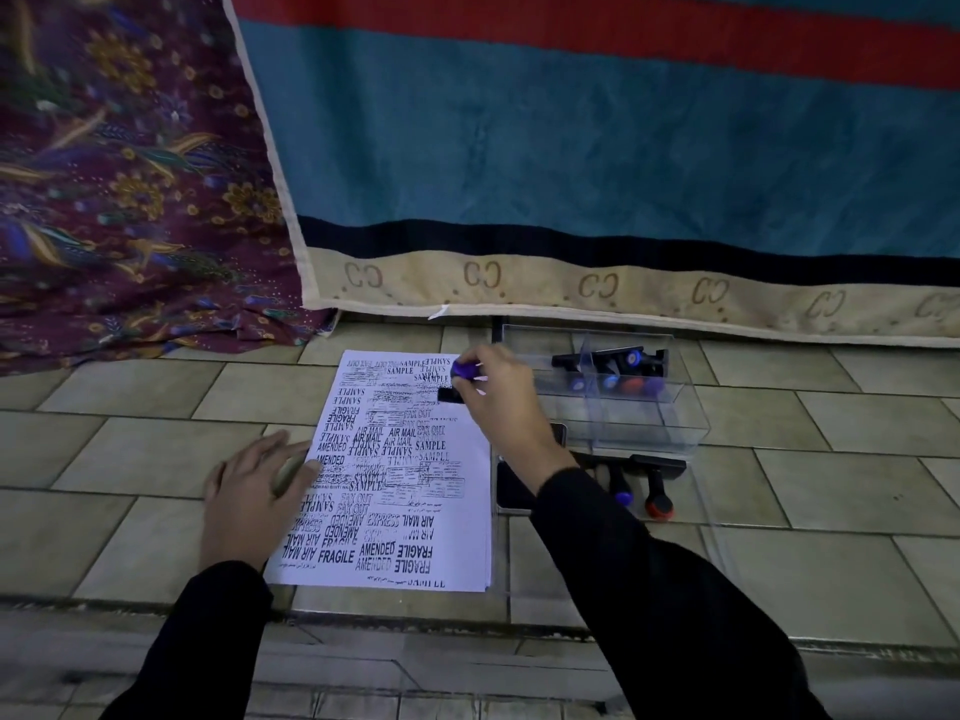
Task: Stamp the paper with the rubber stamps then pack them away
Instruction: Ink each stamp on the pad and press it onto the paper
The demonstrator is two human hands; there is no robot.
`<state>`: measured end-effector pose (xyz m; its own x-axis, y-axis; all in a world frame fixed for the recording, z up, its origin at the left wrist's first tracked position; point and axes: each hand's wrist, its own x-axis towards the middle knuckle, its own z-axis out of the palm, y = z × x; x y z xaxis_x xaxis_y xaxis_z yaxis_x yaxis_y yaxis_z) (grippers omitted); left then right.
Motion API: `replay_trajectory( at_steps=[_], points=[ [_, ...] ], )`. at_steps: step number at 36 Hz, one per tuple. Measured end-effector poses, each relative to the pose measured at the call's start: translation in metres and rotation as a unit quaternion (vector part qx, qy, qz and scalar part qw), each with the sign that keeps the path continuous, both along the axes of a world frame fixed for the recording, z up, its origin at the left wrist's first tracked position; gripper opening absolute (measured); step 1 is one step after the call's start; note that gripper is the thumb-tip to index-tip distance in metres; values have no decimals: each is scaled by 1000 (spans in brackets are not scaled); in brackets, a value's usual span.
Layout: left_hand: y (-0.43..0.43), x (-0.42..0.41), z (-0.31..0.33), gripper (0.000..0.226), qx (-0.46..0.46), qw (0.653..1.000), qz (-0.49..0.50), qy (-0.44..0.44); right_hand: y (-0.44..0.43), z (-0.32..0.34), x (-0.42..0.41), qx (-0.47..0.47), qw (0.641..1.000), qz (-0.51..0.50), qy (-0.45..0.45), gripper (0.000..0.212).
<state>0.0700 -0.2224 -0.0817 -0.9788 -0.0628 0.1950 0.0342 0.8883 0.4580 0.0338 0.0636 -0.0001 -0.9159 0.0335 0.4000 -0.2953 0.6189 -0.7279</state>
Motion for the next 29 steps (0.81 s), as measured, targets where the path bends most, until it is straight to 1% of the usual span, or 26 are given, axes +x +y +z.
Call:
replay_trajectory(
  at_steps=[3,5,13,16,21,23,27,29],
  points=[
    [0,0,-1,51,2,1000,2,1,-5,-10,-14,51,998,10,-20,11],
    [-1,0,-1,49,0,1000,3,1,-7,-14,-18,66,997,13,-26,11],
    [3,1,5,50,1,1000,6,7,-13,-20,-21,81,995,29,-45,11],
    [5,2,7,57,-2,1000,9,7,-13,-22,-21,96,994,31,-52,8],
    [4,1,6,57,-9,1000,6,8,-14,-24,-19,108,992,18,-65,3],
    [3,1,5,56,-10,1000,6,5,-15,-23,-18,114,991,13,-67,1],
    [3,0,3,47,-14,1000,8,2,-19,-19,-18,122,989,4,-80,5],
    [3,0,2,46,-15,1000,6,4,-21,-18,-17,135,987,0,-86,8]
  ],
)
